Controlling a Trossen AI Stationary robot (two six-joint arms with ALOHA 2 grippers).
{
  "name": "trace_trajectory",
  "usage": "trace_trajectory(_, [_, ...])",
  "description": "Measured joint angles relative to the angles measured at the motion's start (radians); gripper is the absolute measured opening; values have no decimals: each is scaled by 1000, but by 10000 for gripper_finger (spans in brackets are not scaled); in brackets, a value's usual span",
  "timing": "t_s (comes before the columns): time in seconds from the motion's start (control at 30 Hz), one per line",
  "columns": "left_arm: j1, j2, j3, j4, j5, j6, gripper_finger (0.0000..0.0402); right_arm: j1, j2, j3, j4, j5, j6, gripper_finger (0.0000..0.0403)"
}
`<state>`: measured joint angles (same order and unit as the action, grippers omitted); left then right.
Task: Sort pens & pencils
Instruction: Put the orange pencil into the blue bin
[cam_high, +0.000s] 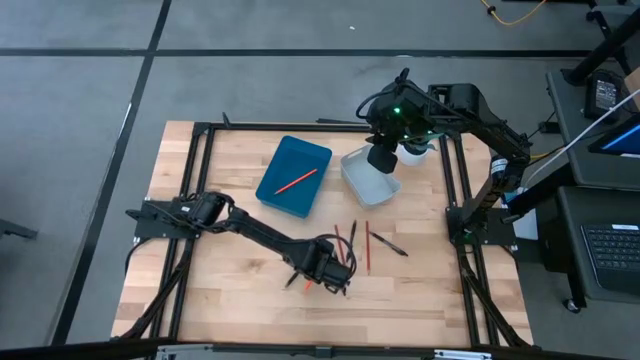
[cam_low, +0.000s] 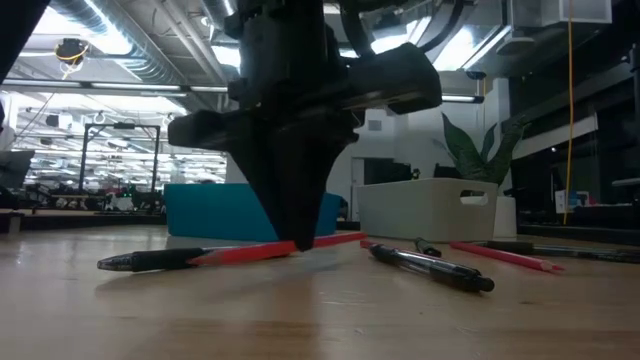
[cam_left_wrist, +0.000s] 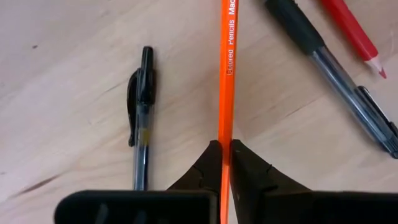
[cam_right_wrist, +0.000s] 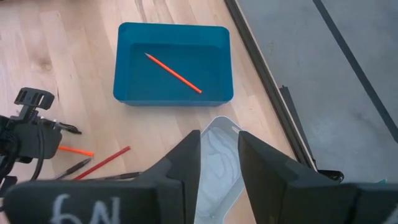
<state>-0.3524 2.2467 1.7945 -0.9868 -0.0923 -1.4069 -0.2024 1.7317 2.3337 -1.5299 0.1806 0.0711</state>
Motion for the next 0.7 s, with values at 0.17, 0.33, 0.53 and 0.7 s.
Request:
trace_trajectory(0.17, [-4,-1,1,0,1,-11,14,0,0,0,0,0,1,110])
trace_trajectory(0.33, [-4,-2,2,0,5,-15,14,0,0,0,0,0,2,110])
trace_trajectory(0.53, [-4,-4,52,-105,10,-3,15,0,0,0,0,0,2,110])
trace_trajectory(0.7, [-4,-5,169,-321,-51,14,15,0,0,0,0,0,2,110])
